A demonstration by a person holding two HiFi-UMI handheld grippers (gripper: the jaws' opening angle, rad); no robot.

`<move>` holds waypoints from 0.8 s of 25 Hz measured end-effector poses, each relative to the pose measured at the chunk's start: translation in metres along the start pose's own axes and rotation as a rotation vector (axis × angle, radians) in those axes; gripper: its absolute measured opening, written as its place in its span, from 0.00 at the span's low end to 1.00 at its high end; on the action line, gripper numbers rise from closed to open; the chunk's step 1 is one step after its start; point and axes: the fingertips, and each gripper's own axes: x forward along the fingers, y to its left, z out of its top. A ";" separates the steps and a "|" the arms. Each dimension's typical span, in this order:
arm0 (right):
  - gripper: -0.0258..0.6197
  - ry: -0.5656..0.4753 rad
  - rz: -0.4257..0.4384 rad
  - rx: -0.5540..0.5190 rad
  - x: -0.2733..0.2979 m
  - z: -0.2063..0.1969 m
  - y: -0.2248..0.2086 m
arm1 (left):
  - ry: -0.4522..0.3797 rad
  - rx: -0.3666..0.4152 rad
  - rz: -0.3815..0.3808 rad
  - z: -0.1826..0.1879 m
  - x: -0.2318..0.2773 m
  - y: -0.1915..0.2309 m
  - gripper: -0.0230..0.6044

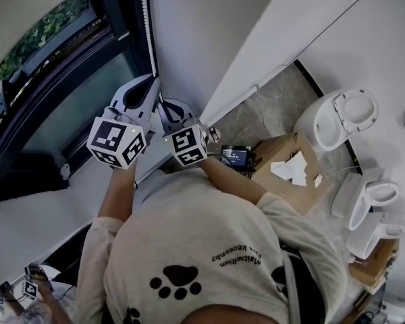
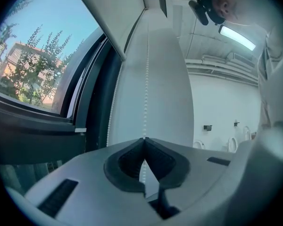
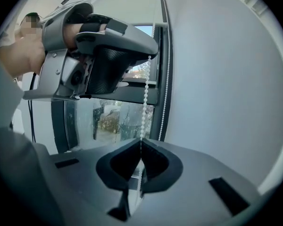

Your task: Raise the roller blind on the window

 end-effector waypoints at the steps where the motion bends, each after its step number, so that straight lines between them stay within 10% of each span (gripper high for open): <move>1: 0.05 0.009 0.008 0.005 0.000 -0.004 0.000 | 0.007 -0.002 0.006 -0.004 0.000 0.000 0.05; 20: 0.05 0.210 0.092 0.021 0.013 -0.087 0.021 | 0.129 -0.070 0.053 -0.091 -0.011 0.010 0.05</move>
